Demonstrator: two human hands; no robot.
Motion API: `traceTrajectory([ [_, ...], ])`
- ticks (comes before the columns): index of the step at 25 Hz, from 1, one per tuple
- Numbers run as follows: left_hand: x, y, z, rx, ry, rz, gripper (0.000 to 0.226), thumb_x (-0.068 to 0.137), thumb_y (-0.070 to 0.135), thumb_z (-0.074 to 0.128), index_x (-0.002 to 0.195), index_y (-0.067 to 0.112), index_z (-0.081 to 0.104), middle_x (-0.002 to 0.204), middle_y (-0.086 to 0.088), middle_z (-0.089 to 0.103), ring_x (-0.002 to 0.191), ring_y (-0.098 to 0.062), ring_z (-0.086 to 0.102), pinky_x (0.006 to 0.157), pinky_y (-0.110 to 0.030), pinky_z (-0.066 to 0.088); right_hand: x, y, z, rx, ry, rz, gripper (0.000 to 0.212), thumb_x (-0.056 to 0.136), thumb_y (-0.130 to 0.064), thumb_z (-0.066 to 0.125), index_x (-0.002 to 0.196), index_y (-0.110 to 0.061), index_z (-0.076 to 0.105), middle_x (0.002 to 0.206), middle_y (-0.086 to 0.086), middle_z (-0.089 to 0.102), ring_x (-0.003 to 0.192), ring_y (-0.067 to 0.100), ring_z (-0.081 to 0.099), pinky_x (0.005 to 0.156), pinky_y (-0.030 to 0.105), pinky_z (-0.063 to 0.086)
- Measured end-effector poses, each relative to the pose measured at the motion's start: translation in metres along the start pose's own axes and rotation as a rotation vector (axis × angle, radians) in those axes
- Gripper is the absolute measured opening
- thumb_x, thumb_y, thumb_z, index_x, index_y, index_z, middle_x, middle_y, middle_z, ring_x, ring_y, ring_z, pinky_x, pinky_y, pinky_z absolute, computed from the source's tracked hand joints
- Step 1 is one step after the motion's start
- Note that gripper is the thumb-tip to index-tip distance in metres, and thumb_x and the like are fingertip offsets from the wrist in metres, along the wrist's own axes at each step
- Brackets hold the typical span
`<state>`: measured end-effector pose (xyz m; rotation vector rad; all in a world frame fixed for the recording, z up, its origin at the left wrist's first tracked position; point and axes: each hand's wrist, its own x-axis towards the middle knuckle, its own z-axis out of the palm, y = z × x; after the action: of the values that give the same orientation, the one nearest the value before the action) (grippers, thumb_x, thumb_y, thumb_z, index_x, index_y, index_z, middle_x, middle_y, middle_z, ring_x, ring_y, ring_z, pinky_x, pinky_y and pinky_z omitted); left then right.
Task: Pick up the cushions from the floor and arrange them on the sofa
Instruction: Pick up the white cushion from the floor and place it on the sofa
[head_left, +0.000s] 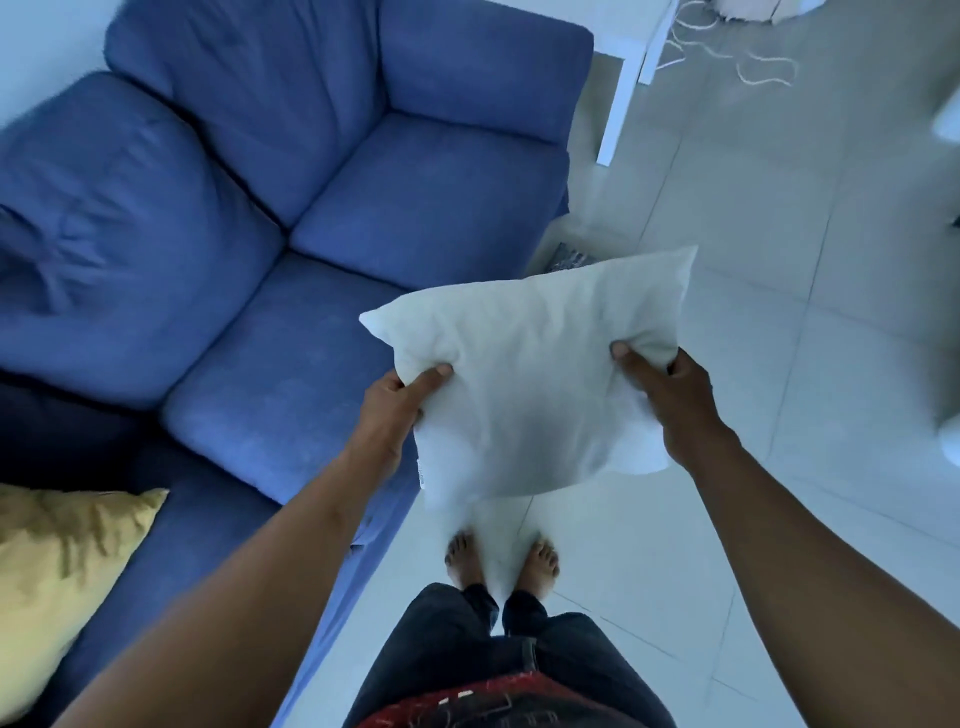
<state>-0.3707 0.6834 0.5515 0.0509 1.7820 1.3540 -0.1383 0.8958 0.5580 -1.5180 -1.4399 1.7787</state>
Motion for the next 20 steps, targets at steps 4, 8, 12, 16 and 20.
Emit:
traceTrajectory([
  [4,-0.023,0.021,-0.024,-0.050,0.054,0.088,0.029,0.088,0.030,0.084,0.111,0.013,0.078,0.115,-0.005,0.084,0.101,-0.024,0.076,0.096,-0.043,0.056,-0.005,-0.029,0.016,-0.007,-0.093,-0.088,0.051,0.078,-0.034,0.092,0.123,-0.022,0.072,0.115,-0.009,0.079,0.102,0.008,0.074,0.069,0.017,0.058],
  [8,-0.032,0.034,-0.057,-0.124,0.158,0.153,0.022,0.089,0.023,0.082,0.110,0.017,0.078,0.110,-0.005,0.084,0.099,-0.023,0.075,0.086,-0.038,0.058,0.008,-0.054,0.056,-0.053,-0.219,-0.136,0.059,0.076,-0.026,0.093,0.129,-0.024,0.068,0.120,-0.012,0.075,0.106,0.007,0.070,0.080,0.024,0.055],
  [12,-0.029,0.044,-0.099,-0.173,0.232,0.179,0.031,0.085,0.022,0.084,0.114,0.019,0.075,0.107,0.003,0.084,0.105,-0.024,0.076,0.091,-0.040,0.060,0.027,-0.078,0.116,-0.086,-0.297,-0.163,0.069,0.061,-0.035,0.098,0.122,-0.023,0.069,0.119,-0.004,0.078,0.109,0.020,0.074,0.093,0.041,0.060],
  [16,-0.011,0.059,-0.159,-0.269,0.321,0.215,0.038,0.088,0.019,0.082,0.125,0.020,0.071,0.117,0.003,0.082,0.113,-0.024,0.077,0.097,-0.044,0.061,0.047,-0.113,0.201,-0.040,-0.400,-0.168,0.075,0.059,-0.046,0.096,0.122,-0.017,0.069,0.118,0.001,0.080,0.107,0.024,0.077,0.090,0.044,0.062],
  [20,0.018,0.074,-0.223,-0.344,0.407,0.224,0.035,0.091,0.015,0.080,0.125,0.019,0.073,0.119,0.000,0.083,0.114,-0.025,0.077,0.100,-0.050,0.061,0.068,-0.147,0.292,-0.099,-0.508,-0.153,0.038,0.076,-0.044,0.091,0.106,-0.025,0.076,0.107,-0.001,0.083,0.101,0.025,0.078,0.082,0.042,0.060],
])
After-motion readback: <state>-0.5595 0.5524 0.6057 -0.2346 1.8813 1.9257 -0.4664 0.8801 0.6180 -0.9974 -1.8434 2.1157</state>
